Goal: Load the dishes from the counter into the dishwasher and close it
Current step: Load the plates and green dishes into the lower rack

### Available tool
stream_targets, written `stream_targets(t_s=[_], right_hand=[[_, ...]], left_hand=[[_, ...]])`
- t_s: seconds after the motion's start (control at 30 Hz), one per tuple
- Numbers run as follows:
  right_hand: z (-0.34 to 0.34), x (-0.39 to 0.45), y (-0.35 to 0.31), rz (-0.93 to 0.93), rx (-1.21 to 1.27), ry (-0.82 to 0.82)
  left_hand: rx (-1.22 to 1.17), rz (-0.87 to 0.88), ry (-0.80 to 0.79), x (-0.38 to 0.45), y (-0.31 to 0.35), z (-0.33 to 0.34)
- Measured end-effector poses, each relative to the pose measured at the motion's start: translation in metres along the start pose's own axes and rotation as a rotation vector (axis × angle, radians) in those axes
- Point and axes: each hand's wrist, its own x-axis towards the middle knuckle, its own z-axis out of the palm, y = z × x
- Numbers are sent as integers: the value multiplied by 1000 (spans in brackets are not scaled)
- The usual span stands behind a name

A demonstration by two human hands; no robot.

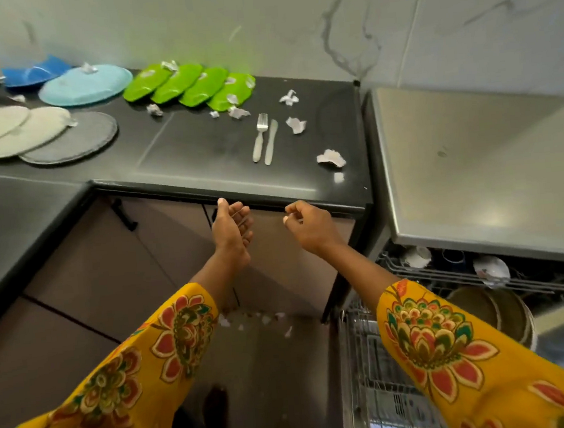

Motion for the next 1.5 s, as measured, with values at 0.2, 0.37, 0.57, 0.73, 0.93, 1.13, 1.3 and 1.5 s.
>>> stream_targets(t_s=[0.2,0.37,0.57,0.73,0.93,1.13,1.3,1.5], right_hand=[[33,47,-50,-27,12,-2],[70,95,-91,-25,-9,-24],[113,152,-134,-27,-7,-16],[147,187,-169,-8,49,-36],[193,224,-202,-10,70,-86],[229,258,-219,-55,-29,-200],[247,296,-233,-134,-106,-293],[264,354,-250,-200,-149,-320]], left_hand=[[-97,35,54,45,43,-33],[-169,69,88,94,77,-61],[-173,111,162,157,121,-96],[-146,127,196,198,152,-131],[-181,168,305,233,184,-174],[-226,232,474,258,204,-211],[-243,271,640,278,223,-233],[-88,262,868,309,238,-243]])
